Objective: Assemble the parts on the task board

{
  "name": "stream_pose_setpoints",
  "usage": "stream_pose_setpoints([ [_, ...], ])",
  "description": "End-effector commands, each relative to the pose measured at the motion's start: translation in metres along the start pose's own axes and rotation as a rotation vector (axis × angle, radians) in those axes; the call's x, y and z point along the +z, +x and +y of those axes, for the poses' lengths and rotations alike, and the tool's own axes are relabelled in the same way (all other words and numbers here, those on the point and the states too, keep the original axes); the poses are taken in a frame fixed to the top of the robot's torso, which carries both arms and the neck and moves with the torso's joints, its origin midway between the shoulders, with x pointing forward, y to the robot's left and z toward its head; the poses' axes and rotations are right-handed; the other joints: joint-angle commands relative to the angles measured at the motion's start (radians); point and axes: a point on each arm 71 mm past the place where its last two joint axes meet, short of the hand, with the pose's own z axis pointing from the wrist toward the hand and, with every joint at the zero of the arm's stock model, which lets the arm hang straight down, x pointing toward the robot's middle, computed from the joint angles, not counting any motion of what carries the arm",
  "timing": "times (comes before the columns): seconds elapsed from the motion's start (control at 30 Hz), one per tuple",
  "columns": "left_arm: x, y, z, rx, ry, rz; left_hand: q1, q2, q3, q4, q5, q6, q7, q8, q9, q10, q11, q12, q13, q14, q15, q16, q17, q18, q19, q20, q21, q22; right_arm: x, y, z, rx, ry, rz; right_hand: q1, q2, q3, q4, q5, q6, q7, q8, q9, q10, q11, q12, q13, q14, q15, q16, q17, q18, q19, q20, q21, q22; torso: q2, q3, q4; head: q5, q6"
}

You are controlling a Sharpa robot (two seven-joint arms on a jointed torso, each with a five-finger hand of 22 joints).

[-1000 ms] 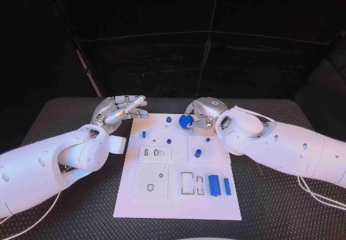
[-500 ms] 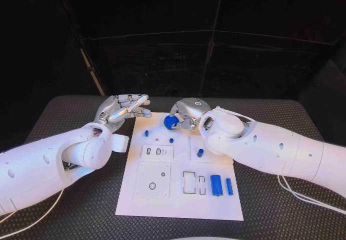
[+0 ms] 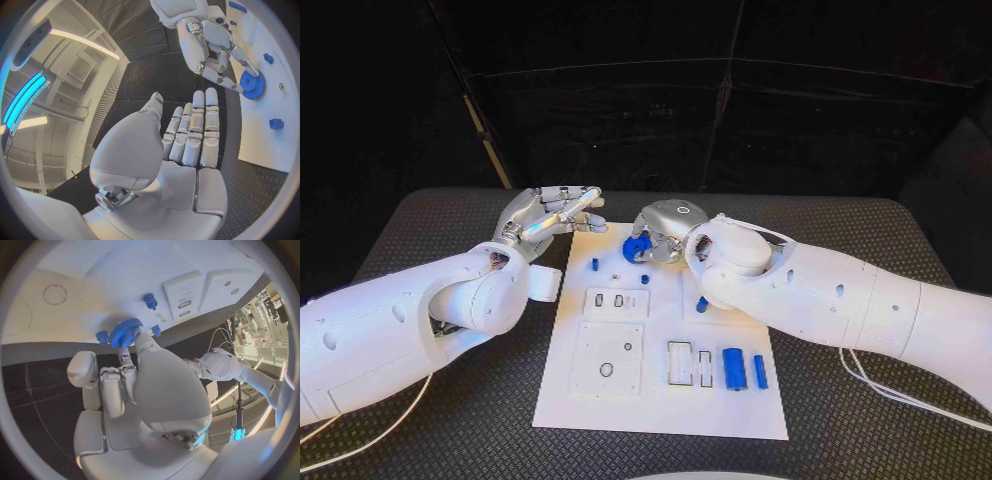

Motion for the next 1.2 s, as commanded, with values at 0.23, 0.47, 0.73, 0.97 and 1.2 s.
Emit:
stream_pose_setpoints([
  [0.23,0.001,0.001,-0.002,-0.002,0.009,0.012,0.010,0.001,0.000,-0.004,-0.002,0.003,0.005,-0.006,-0.001,0.002,0.008,-0.004,-0.001,-0.001,0.004,-0.004,0.001,0.010,0.003,0.001,0.002,0.000,0.002,0.005,-0.003,-0.017,0.025,0.027,-0.057,-0.045,0.010,0.014,-0.025,-0.114,0.020,-0.092,-0.001,-0.032,0.039,-0.044,0.050,0.093,0.031,0.004,0.199,-0.018,-0.008,0.028,0.000,-0.008,0.000,0.0008,-0.0008,-0.001,0.000],
  [0.47,0.000,0.001,-0.002,-0.001,0.008,0.012,0.010,0.001,0.000,-0.004,-0.002,0.003,0.005,-0.006,-0.001,0.002,0.008,-0.004,-0.001,-0.001,0.004,-0.004,0.001,0.010,0.003,0.001,0.002,0.000,0.003,0.007,-0.004,-0.015,0.039,0.048,-0.100,-0.096,0.022,0.070,-0.006,-0.193,0.029,-0.115,0.000,-0.046,0.049,-0.056,0.035,0.093,0.041,0.004,0.201,-0.016,-0.012,0.041,0.000,-0.010,-0.001,0.0004,-0.0003,-0.001,-0.002],
  [0.73,0.000,0.001,-0.002,-0.001,0.007,0.011,0.010,0.001,-0.001,-0.005,-0.002,0.003,0.005,-0.007,-0.001,0.002,0.008,-0.006,-0.001,-0.002,0.004,-0.005,0.002,0.010,0.002,0.002,0.001,0.000,0.003,0.010,-0.005,-0.003,0.046,0.098,-0.263,-0.067,-0.030,0.111,0.147,-0.130,0.028,-0.098,0.009,-0.036,0.054,-0.041,0.050,0.095,0.042,0.008,0.211,-0.017,-0.009,0.044,0.003,-0.006,-0.001,0.0013,-0.0015,-0.002,-0.003],
  [0.97,0.000,0.000,-0.002,-0.001,0.006,0.011,0.010,0.001,-0.001,-0.005,-0.002,0.003,0.005,-0.007,-0.001,0.002,0.008,-0.006,-0.001,-0.002,0.004,-0.005,0.002,0.010,0.002,0.002,0.001,0.000,-0.002,0.004,-0.008,0.039,0.037,0.032,-0.347,-0.014,-0.091,0.114,0.251,-0.086,0.024,-0.086,0.012,-0.013,0.047,-0.011,0.084,0.098,0.040,0.012,0.225,-0.019,-0.001,0.041,0.010,0.006,-0.001,0.0020,-0.0016,-0.005,-0.001],
  [1.2,-0.001,-0.002,-0.002,0.003,0.005,0.005,0.010,0.001,-0.002,-0.005,-0.002,0.003,0.006,-0.008,-0.001,0.002,0.008,-0.007,-0.001,-0.002,0.004,-0.006,0.002,0.010,0.002,0.002,0.001,-0.001,-0.011,-0.001,-0.018,0.070,0.047,0.005,-0.346,-0.006,-0.116,0.114,0.240,-0.067,0.020,-0.083,0.011,-0.008,0.043,-0.005,0.090,0.098,0.037,0.013,0.227,-0.019,0.002,0.038,0.013,0.010,-0.002,0.0015,-0.0070,-0.004,0.001],
])
